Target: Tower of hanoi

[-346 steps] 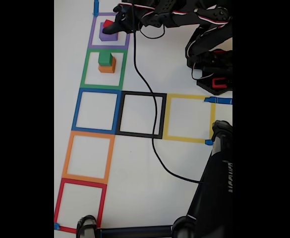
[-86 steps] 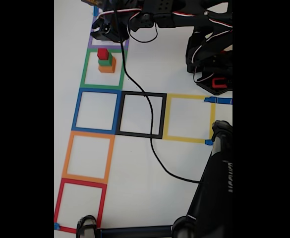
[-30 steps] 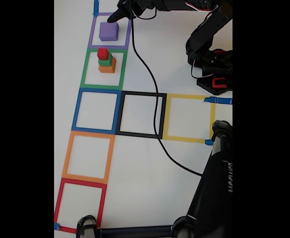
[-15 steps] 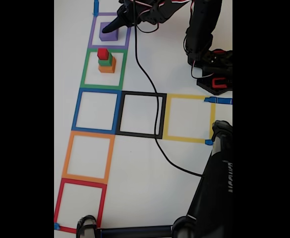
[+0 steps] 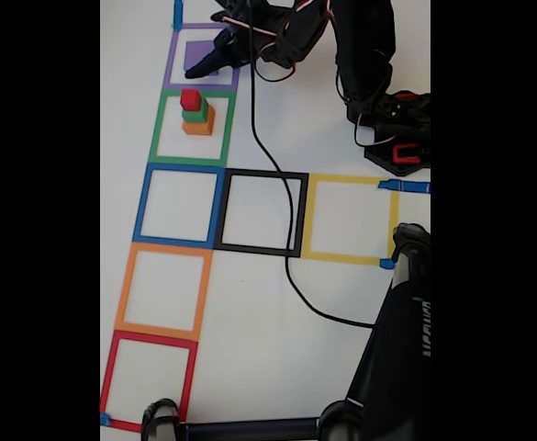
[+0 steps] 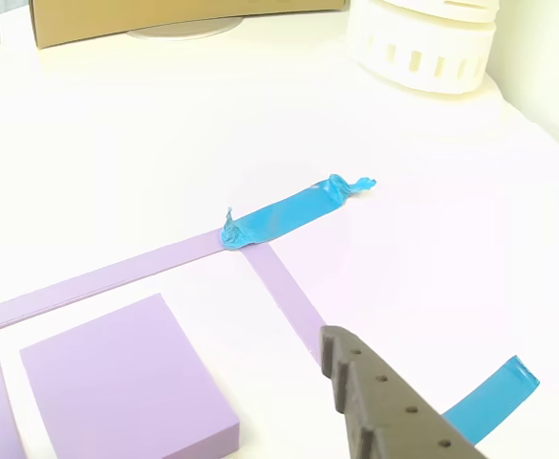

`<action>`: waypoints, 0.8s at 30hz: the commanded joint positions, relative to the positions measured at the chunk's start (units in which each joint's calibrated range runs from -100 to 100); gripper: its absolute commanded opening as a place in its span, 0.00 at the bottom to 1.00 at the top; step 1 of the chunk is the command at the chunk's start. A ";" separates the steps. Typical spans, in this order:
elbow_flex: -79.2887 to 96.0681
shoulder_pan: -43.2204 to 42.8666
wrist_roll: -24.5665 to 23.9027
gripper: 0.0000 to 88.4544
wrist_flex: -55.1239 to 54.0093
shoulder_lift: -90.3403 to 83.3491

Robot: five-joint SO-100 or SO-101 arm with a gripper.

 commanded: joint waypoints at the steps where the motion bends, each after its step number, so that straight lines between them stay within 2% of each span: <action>1: -0.22 -0.04 0.00 0.54 -4.12 1.91; 17: -2.13 -0.90 0.00 0.54 -13.52 11.44; 24: -4.85 -1.95 0.00 0.53 -14.08 14.27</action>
